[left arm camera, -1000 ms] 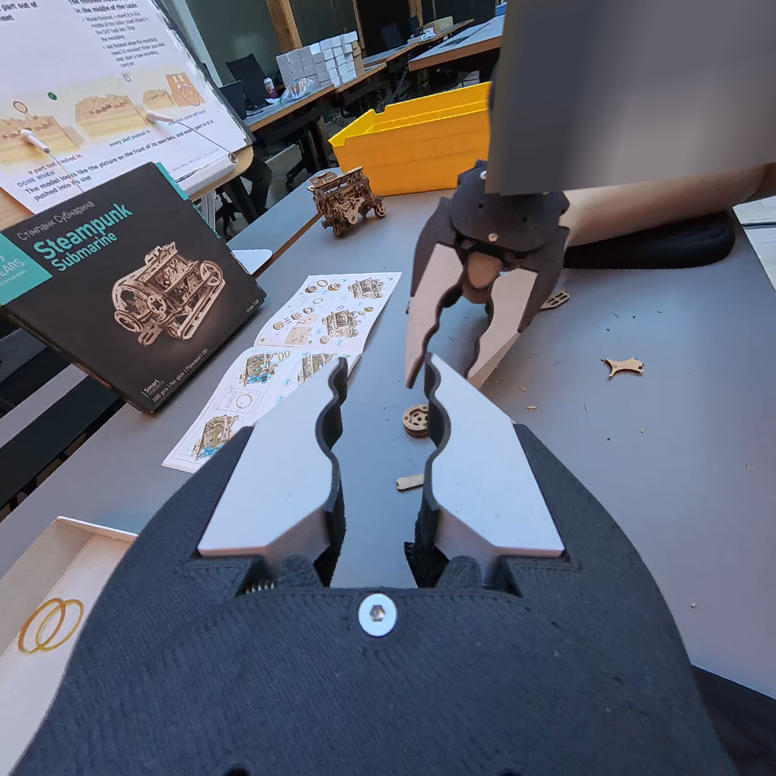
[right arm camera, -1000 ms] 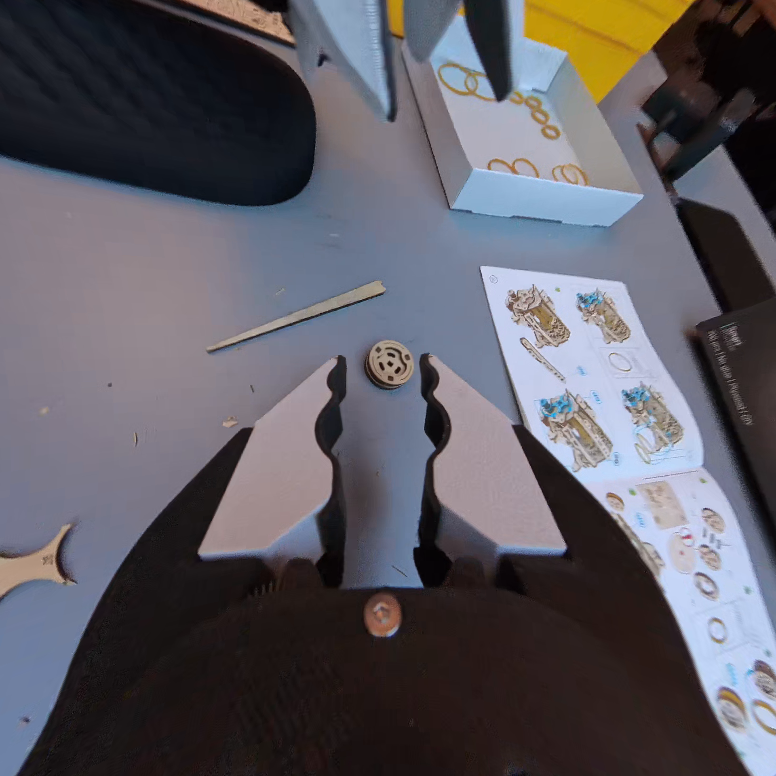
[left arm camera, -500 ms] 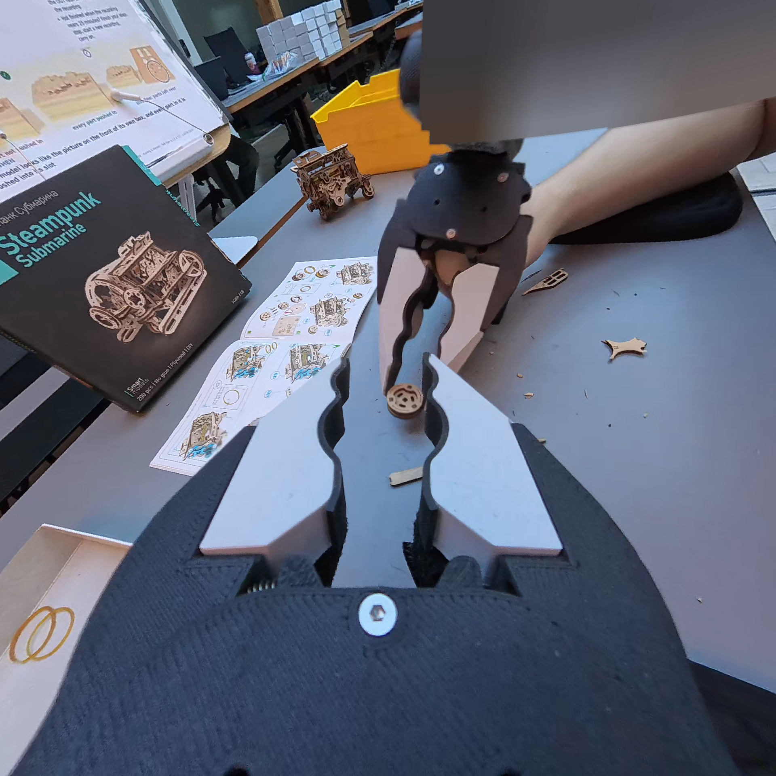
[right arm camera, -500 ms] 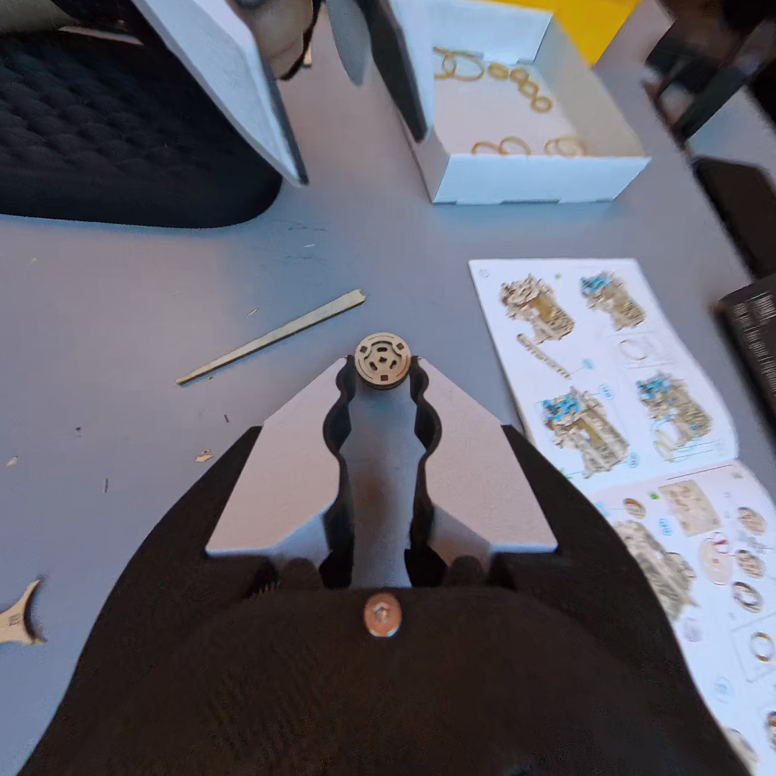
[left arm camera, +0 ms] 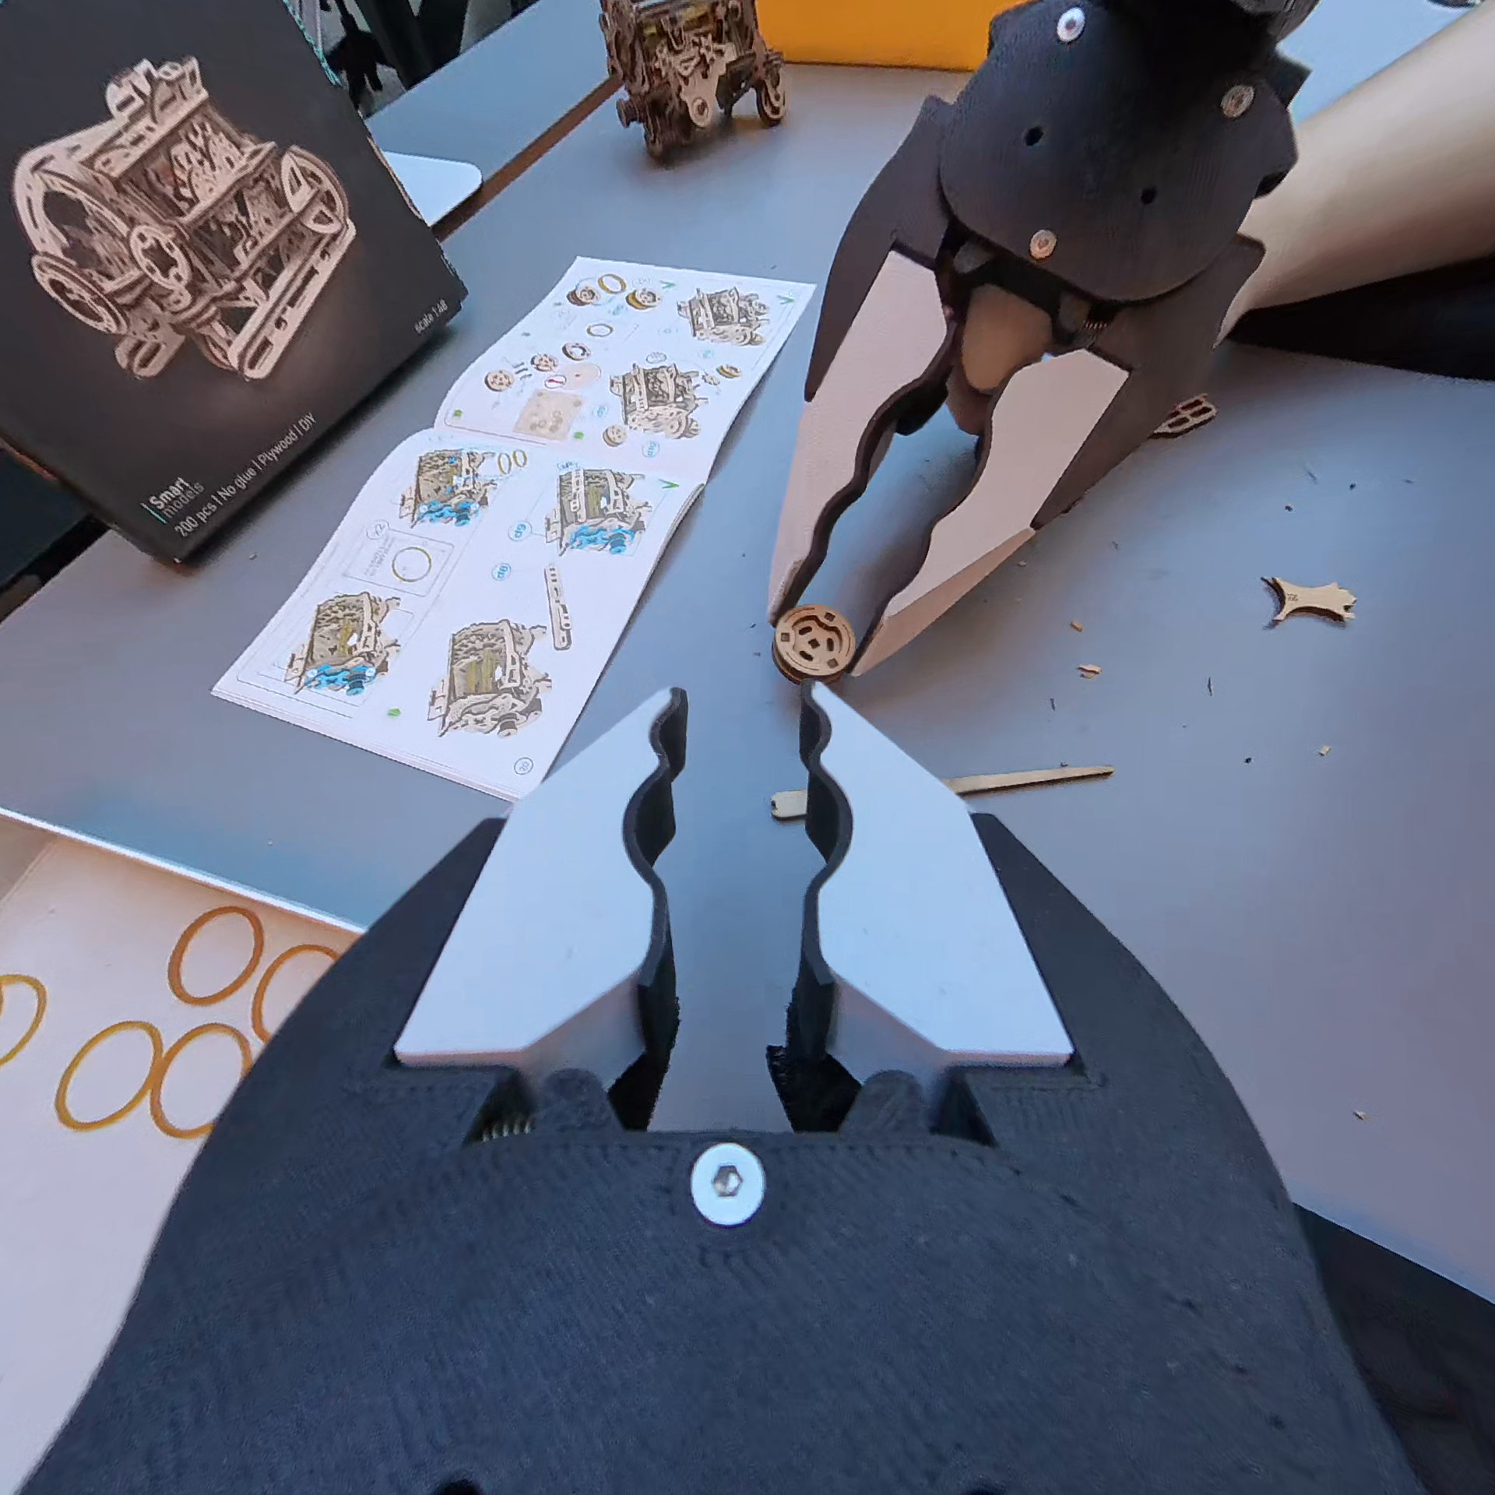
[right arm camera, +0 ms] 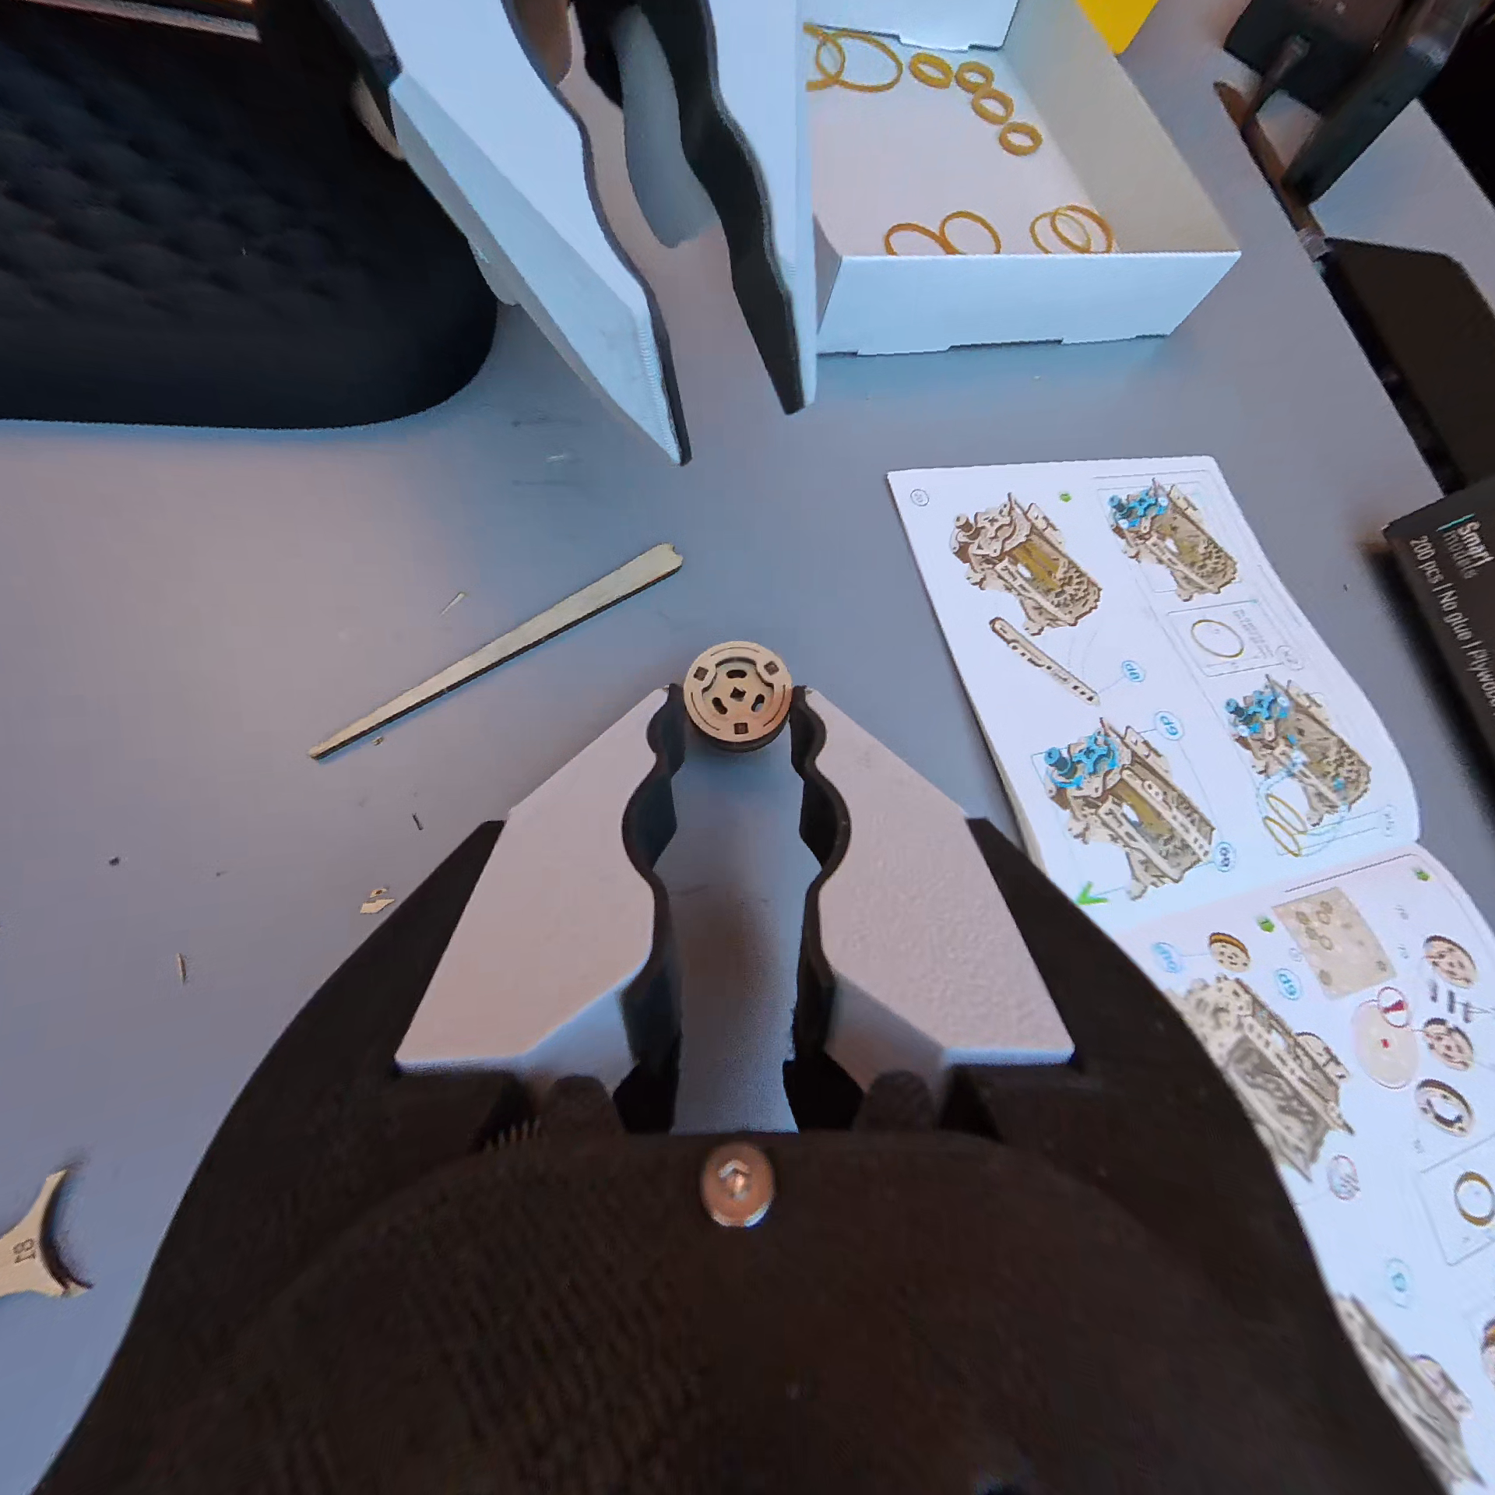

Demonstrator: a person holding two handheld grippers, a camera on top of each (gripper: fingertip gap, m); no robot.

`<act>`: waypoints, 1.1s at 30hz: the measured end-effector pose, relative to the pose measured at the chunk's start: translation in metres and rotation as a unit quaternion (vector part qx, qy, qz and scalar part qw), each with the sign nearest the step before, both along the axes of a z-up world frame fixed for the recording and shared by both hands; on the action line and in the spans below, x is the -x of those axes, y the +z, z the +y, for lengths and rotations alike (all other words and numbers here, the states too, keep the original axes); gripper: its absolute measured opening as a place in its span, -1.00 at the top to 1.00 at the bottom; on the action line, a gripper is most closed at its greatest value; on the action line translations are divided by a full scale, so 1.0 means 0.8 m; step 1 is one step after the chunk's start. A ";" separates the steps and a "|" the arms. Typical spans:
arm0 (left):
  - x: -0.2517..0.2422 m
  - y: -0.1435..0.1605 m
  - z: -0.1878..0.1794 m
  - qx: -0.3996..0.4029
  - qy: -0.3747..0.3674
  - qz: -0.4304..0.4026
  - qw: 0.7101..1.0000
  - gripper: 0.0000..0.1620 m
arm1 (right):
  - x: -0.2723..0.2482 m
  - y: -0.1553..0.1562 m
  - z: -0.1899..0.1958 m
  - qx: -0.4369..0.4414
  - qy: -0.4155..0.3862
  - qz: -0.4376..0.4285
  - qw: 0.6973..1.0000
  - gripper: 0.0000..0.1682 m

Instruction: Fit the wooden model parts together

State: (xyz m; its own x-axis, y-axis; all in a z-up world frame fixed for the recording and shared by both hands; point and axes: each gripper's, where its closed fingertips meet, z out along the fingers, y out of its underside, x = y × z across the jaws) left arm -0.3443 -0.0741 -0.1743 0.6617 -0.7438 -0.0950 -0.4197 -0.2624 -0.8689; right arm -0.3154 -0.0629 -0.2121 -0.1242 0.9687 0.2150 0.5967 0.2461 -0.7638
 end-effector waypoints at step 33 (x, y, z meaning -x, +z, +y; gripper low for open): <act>-0.002 -0.017 -0.002 0.012 -0.007 0.035 0.999 0.74 | -0.003 -0.002 -0.015 0.050 0.090 0.000 0.995 0.65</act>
